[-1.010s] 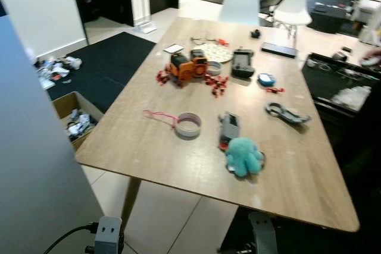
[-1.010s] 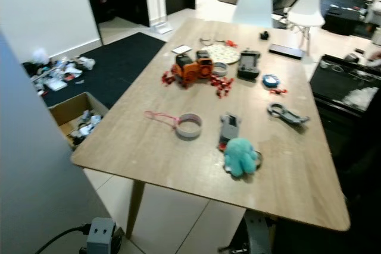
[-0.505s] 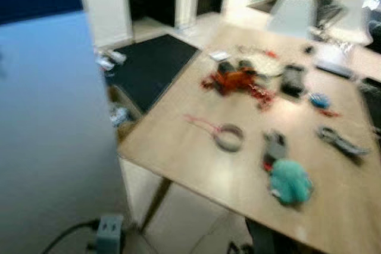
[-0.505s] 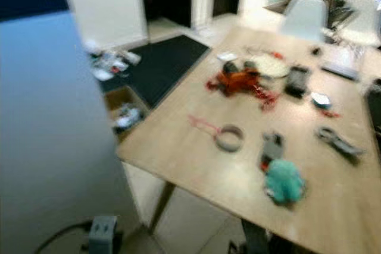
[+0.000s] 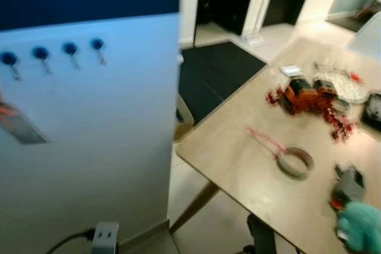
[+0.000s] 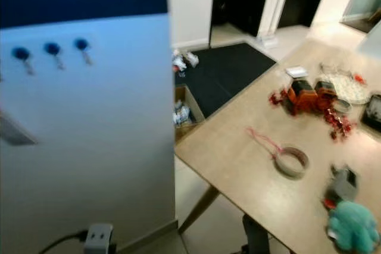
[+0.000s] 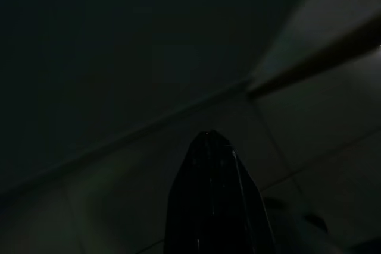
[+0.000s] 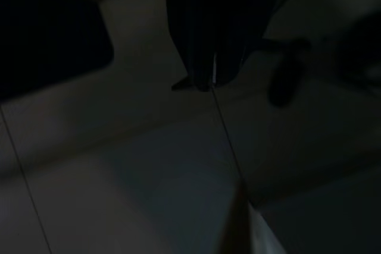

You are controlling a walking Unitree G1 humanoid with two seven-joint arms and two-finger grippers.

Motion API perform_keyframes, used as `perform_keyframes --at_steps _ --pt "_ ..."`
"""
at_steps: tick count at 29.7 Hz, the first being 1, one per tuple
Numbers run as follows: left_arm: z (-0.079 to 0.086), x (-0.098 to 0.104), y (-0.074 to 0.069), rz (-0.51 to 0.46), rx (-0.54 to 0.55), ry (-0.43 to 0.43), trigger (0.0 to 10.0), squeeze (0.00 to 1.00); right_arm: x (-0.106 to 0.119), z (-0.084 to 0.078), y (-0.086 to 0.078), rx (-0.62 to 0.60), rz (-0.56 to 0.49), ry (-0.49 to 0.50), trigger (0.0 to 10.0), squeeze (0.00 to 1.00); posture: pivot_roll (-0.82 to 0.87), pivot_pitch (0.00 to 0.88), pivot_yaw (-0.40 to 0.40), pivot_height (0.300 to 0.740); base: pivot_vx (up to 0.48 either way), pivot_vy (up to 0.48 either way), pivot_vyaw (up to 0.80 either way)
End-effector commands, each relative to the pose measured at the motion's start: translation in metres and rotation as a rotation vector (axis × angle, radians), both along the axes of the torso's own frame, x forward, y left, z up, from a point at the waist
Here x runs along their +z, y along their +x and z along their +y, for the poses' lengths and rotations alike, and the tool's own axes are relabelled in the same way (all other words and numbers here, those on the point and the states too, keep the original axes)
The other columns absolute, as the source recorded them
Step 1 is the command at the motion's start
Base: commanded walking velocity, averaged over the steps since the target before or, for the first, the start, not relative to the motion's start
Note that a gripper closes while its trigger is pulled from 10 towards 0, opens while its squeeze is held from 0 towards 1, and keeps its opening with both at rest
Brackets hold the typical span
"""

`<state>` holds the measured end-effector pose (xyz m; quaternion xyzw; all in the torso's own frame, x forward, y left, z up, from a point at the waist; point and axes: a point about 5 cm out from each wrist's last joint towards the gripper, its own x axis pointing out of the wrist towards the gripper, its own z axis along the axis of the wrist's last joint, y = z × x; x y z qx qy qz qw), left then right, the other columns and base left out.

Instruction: Hang keys on a hook

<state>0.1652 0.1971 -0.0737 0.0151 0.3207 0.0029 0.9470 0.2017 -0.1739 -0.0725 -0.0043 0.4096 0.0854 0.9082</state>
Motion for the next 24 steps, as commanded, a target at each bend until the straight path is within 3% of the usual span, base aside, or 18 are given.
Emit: perform_keyframes --at_steps 1,24 --pt "-0.0022 -0.0050 -0.0081 0.038 0.002 -0.013 10.0 0.00 -0.0047 -0.0040 -0.0087 -0.005 0.036 -0.011 10.0 0.00 0.08 0.059 -0.066 0.740 0.000 0.000 0.80" --pt "0.0032 -0.0082 -0.0091 0.092 0.017 -0.030 10.0 0.00 -0.0061 -0.0003 -0.0105 -0.026 0.041 0.004 10.0 0.00 0.08 0.062 -0.054 0.740 0.000 0.000 0.80"
